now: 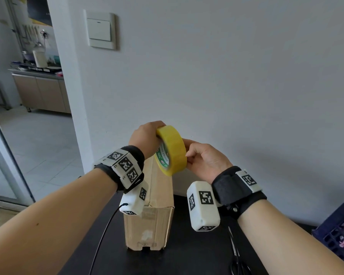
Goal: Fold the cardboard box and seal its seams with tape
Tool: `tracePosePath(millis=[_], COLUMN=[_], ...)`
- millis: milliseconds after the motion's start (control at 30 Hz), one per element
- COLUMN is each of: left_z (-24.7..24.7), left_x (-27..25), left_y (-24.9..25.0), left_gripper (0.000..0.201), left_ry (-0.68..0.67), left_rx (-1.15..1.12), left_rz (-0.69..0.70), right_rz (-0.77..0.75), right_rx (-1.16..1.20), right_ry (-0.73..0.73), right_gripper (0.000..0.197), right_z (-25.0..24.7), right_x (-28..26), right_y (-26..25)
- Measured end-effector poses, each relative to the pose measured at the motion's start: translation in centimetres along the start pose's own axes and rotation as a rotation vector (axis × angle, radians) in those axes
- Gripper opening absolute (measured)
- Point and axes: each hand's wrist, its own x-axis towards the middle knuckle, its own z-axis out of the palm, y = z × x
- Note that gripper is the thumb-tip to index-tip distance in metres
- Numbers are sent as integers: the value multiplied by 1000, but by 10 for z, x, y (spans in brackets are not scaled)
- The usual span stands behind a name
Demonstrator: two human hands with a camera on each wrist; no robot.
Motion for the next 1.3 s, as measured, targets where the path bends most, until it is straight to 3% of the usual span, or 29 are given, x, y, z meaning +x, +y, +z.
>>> tracePosePath(millis=[167,600,800,1167,1300], left_z=[-5,-16,-25,-27,-24], left_x=[3,7,12,28,34], left_y=[-9,-29,-44,-55,-55], left_gripper=[30,34,33,27,4], left_ry=[6,0,-11,-81,-199], left_rx=[-22,12,-21,10,36], left_rz=[-3,24,3,40,15], right_rz=[1,8,6,4,-13], right_rx=[17,-56,0,-36,-133], right_ry=[29,33,67,66,154], right_gripper=[15,46,12,28,43], right_z=[10,33,44,47,45], right_x=[5,21,28,40,45], right_y=[0,13,11,12,17])
